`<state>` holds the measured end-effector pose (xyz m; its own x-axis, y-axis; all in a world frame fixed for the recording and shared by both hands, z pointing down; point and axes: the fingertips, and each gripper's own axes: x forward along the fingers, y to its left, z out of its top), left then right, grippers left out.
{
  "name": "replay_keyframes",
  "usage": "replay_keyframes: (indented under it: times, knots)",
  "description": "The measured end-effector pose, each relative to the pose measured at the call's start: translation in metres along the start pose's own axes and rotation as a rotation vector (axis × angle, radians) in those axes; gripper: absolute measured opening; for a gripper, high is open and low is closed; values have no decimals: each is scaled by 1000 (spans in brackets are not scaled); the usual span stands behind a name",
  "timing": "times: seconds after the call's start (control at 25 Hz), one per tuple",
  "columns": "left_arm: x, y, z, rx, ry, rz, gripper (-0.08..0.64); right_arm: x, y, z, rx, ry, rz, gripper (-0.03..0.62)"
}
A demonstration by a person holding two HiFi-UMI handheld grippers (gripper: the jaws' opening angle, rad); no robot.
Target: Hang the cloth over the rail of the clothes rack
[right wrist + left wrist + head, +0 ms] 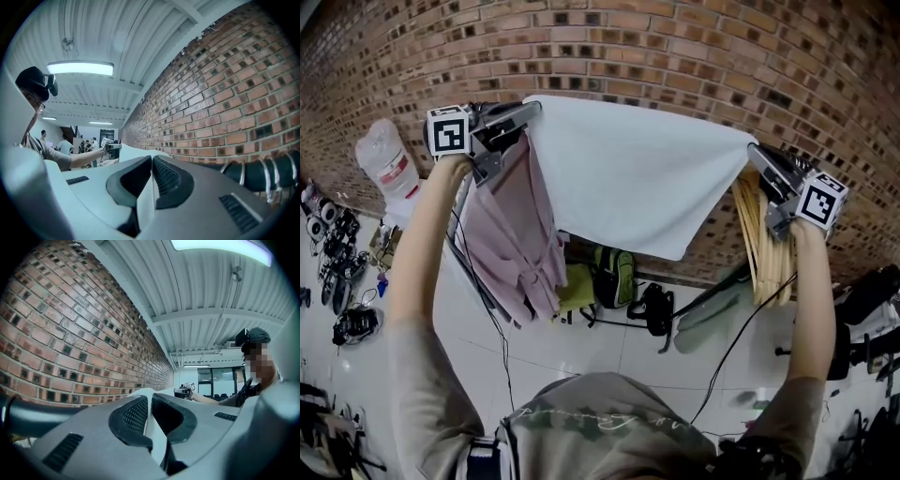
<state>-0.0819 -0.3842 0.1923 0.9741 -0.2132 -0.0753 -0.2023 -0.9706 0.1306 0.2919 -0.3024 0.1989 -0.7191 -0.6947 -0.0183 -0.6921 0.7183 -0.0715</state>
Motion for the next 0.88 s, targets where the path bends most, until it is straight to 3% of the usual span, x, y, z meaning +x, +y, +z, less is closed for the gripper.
replay_keyframes:
  times: [0.28, 0.56, 0.64, 0.88]
  knots:
    - [-1, 0, -10, 20, 9, 3, 23, 0, 0, -5, 8, -12, 23, 24]
    - [-2, -1, -18, 21, 16, 17, 52, -8, -2, -12, 28, -3, -18, 28]
    - [-4, -1, -21, 21, 4, 19, 77, -8, -1, -19, 30, 12, -3, 82]
    - [-6, 6, -33, -18, -32, 10, 100, -3, 4, -47, -36, 115, -22, 86]
